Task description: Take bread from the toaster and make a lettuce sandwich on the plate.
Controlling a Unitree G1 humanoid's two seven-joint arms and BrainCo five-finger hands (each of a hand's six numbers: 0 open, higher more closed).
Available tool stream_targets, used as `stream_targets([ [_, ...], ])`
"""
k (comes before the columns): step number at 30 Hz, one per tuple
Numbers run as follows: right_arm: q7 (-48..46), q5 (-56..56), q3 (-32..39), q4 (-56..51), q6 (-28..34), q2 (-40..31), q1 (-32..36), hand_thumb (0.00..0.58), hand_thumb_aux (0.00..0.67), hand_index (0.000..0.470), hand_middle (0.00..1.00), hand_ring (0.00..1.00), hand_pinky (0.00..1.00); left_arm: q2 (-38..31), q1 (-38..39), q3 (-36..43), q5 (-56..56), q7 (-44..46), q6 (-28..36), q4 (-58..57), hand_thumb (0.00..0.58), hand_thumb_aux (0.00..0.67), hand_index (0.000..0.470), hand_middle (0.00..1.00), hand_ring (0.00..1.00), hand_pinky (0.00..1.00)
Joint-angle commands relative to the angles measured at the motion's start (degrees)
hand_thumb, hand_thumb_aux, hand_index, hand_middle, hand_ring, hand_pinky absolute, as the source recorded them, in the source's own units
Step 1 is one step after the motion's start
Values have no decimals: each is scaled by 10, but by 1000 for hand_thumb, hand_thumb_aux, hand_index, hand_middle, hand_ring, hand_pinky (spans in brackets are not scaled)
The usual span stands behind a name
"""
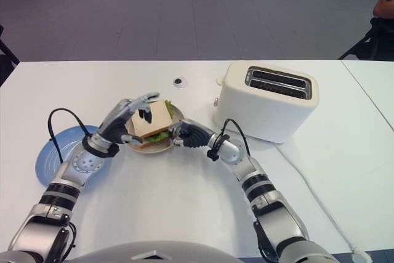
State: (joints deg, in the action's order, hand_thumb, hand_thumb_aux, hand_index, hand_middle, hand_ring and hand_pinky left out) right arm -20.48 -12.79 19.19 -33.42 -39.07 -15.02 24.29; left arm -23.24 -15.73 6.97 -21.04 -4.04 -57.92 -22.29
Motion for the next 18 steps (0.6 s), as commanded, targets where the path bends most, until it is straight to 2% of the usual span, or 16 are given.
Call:
stream_targets([
  [1,-10,116,-60,88,-24,10,-12,0,0,0,0,0,0,9,12,10,157,35,-18,47,0,0,0,35,35,35],
  [2,-8,134,-71,107,-28,13,-17,0,0,0,0,0,0,13,12,7,178,40,-18,51,0,0,0,0,0,0],
  [7,14,170,-106,179,-39,31,-36,0,0,0,0,0,0,37,3,-26,182,43,-18,41,0,0,0,0,0,0],
  [18,10,169,-118,199,-29,41,-44,0,0,0,0,0,0,51,2,-53,159,62,-27,31,0,0,0,0,0,0],
])
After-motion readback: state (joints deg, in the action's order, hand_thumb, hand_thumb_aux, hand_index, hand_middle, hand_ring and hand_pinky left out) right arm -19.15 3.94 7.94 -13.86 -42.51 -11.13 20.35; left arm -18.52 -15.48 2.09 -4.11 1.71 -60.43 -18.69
